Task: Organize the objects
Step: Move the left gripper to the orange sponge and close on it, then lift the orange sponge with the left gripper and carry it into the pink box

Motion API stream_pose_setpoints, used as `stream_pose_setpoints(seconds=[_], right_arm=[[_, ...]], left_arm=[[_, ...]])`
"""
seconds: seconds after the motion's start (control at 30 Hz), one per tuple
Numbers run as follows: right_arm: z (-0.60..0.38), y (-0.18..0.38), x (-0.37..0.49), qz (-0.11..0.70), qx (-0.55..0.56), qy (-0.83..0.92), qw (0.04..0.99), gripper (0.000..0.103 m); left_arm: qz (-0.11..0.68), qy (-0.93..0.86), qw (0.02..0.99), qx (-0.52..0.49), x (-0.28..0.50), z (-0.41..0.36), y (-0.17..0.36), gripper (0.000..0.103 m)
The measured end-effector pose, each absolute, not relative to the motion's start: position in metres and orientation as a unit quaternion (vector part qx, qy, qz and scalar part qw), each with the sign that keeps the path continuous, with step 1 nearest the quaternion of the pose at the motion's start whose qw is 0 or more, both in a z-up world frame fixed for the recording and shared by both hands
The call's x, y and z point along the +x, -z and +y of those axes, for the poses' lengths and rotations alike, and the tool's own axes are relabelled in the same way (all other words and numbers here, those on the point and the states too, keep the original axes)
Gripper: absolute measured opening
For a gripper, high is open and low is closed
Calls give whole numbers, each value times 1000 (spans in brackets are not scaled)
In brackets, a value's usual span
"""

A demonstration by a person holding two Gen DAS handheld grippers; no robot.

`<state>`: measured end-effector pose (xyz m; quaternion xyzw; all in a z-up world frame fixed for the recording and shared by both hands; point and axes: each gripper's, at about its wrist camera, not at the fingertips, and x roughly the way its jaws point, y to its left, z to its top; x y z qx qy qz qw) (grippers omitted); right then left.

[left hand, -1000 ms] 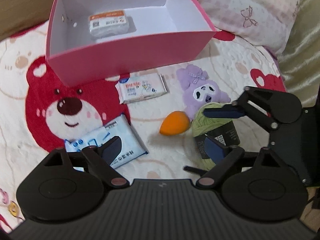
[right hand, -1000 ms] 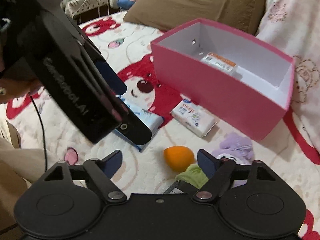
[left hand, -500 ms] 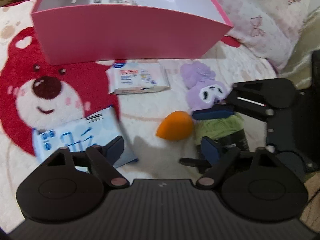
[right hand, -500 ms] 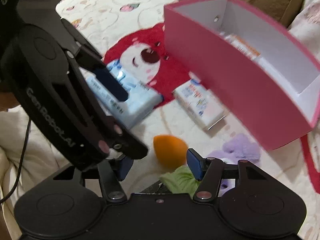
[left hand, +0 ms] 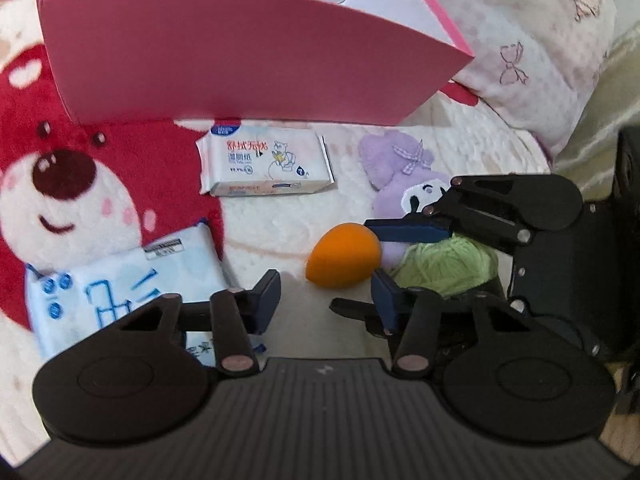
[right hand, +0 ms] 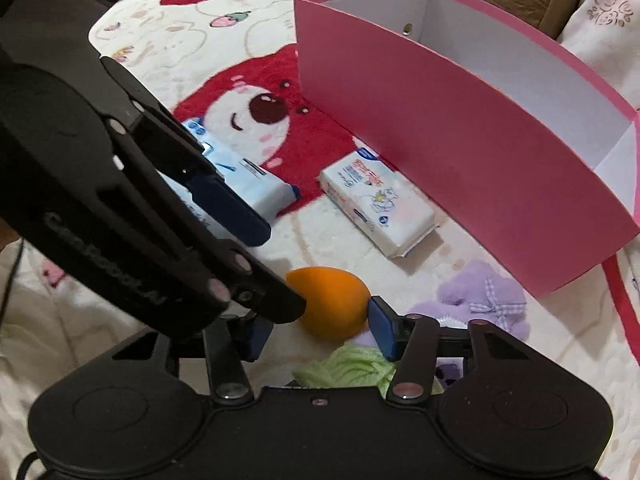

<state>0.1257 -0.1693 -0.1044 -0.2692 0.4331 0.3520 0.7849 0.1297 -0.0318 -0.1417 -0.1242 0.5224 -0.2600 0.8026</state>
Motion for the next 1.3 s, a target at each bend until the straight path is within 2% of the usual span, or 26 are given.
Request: stream_pose_setpoints(seconds=[0.1, 0.13, 0.17, 0.27, 0.53, 0.63, 1.3], right_arm=[[-169, 108, 127, 431, -279, -342, 787, 54], [-169, 109, 129, 432, -277, -340, 788, 54], [-170, 109, 130, 433, -273, -338, 790, 53], [-173, 112, 131, 424, -269, -335, 797, 46], [-176, 113, 131, 412, -251, -334, 810, 44], [-177, 110, 130, 404, -249, -335, 814, 44], [-171, 90, 123, 380, -247, -349, 820, 44]], left_arm=[[531, 259, 790, -164, 135, -29, 150, 37], [531, 257, 788, -175, 136, -27, 152, 32], [528, 250, 792, -178, 136, -27, 152, 22], [520, 237, 803, -167, 136, -28, 153, 19], [511, 244, 799, -201, 136, -22, 156, 16], [492, 256, 806, -206, 131, -20, 152, 19], [473, 267, 815, -200, 119, -8, 131, 22]])
